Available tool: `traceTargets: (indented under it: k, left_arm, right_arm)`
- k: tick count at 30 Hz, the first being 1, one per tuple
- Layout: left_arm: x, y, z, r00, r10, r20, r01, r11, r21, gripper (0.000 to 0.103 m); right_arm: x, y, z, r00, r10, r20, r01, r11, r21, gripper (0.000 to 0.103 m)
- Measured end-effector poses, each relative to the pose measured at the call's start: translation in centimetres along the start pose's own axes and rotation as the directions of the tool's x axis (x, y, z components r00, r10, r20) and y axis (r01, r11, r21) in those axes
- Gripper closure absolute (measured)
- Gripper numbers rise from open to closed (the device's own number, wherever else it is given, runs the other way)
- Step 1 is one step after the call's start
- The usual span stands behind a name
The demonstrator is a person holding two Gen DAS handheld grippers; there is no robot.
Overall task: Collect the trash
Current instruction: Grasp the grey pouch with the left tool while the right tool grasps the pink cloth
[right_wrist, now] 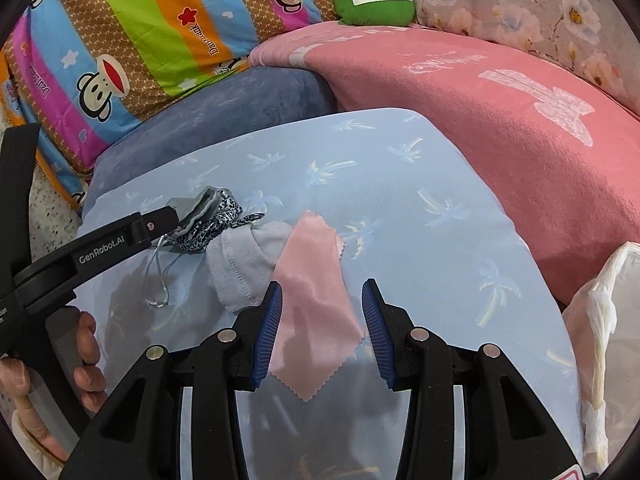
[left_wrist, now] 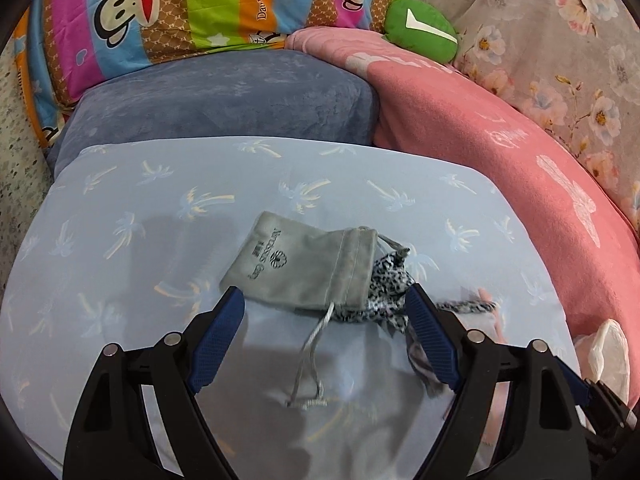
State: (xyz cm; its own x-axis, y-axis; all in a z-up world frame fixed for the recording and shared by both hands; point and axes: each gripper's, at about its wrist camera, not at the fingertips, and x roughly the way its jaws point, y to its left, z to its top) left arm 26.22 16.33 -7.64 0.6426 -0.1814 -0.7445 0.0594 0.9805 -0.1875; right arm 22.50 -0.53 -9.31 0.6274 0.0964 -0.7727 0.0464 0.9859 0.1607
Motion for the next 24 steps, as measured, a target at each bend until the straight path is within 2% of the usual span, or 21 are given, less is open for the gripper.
traceTargets:
  k: [3,7,11,13,14,15,16,24]
  left_arm:
    - [0.9,0.2,0.2,1.0,-0.005,-0.004,0.005,1.0,-0.005,0.034]
    - [1.8,0.4,0.1,1.0,-0.019,-0.025,0.019,1.0,-0.013,0.052]
    - [2.2,0.5,-0.1,0.998,-0.048,-0.041,0.047,0.999,-0.018,0.079]
    - [1.9,0.4,-0.1,0.998,-0.06,-0.036,0.06,0.998,-0.022,0.088]
    - [1.6,0.4,-0.1,0.998,-0.06,-0.03,0.06,0.998,-0.019,0.09]
    - [1.4,0.3,-0.1,0.998,-0.059,-0.023,0.058,0.998,-0.019,0.091]
    - [1.0,0.3,-0.1,0.998,-0.059,-0.017,0.059,0.998,-0.018,0.092]
    - [-3.3,-0.3,0.0,0.997,-0.067,0.042,0.068,0.998,-0.015,0.093]
  right_arm:
    - [0.8,0.0,-0.1,1.0,0.002,-0.011,-0.002,1.0,-0.002,0.062]
    - [2.1,0.0,-0.5,0.999,0.004,-0.039,-0.004,1.0,-0.001,0.062]
    - [2.8,-0.2,-1.3,0.999,0.0,-0.049,0.0,1.0,0.002,0.074]
    - [2.8,-0.1,-1.5,0.999,-0.014,-0.049,0.014,1.0,-0.008,0.084]
    - [2.8,-0.2,-1.5,0.999,-0.009,-0.053,0.009,1.0,-0.003,0.089]
    - [2.8,-0.3,-1.5,0.998,0.0,-0.061,0.0,1.0,0.003,0.099]
    - [2.8,-0.4,-1.4,0.998,0.009,-0.067,-0.008,1.0,0.009,0.101]
    - [-0.9,-0.5,-1.8,1.0,0.014,-0.01,-0.014,1.0,0.01,0.101]
